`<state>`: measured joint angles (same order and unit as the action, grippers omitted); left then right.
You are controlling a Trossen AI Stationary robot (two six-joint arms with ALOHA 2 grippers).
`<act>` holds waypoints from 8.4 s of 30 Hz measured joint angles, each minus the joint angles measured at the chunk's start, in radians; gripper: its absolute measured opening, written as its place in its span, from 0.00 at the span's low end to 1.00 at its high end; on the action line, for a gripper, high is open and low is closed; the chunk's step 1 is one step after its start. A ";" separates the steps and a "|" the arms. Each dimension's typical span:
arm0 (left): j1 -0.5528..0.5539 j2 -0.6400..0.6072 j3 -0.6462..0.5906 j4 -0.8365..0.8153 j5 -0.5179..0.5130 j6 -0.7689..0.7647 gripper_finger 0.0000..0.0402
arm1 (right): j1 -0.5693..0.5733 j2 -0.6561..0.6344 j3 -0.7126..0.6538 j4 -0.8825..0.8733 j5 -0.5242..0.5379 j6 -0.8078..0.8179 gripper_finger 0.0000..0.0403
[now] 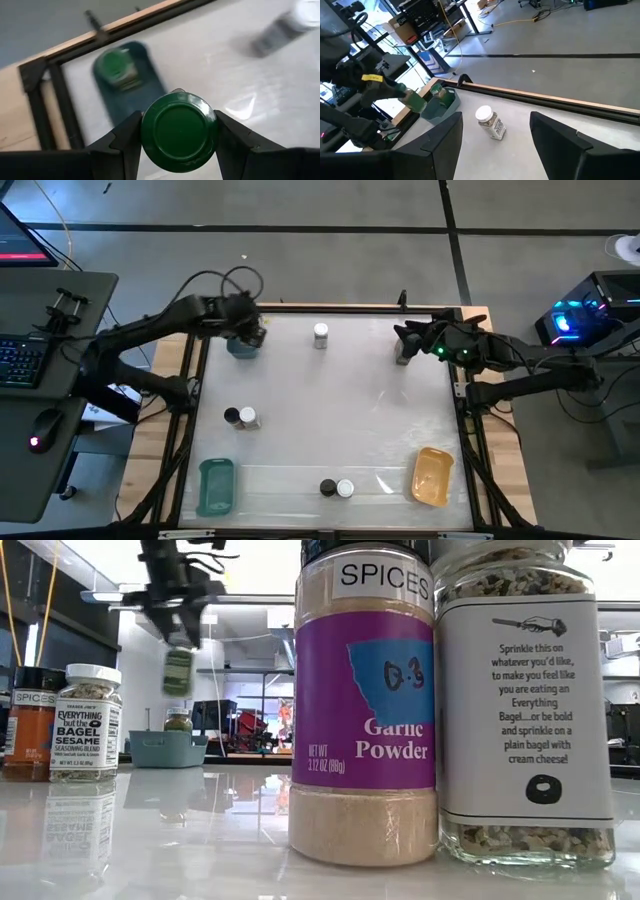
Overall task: Sort spices by type
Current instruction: Put the left green seasoning bottle into the blue bin, then put the green seasoning bottle into the blue bin
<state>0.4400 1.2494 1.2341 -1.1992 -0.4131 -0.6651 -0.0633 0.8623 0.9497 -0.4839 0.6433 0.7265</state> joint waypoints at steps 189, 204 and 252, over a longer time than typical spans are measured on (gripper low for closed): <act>0.154 0.091 -0.518 0.726 -0.062 -0.311 0.00 | -0.114 0.001 0.000 0.042 -0.076 0.033 0.56; 0.120 -0.075 -0.340 0.745 0.056 -0.086 0.00 | -0.114 0.002 0.000 0.042 -0.076 0.035 0.56; -0.015 0.304 0.202 0.560 0.499 0.354 0.58 | -0.369 0.395 -0.001 -0.526 -0.273 0.260 0.56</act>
<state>0.4254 1.5532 1.4357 -0.6395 0.0859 -0.3115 -0.4324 1.2572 0.9489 -1.0102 0.3702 0.9863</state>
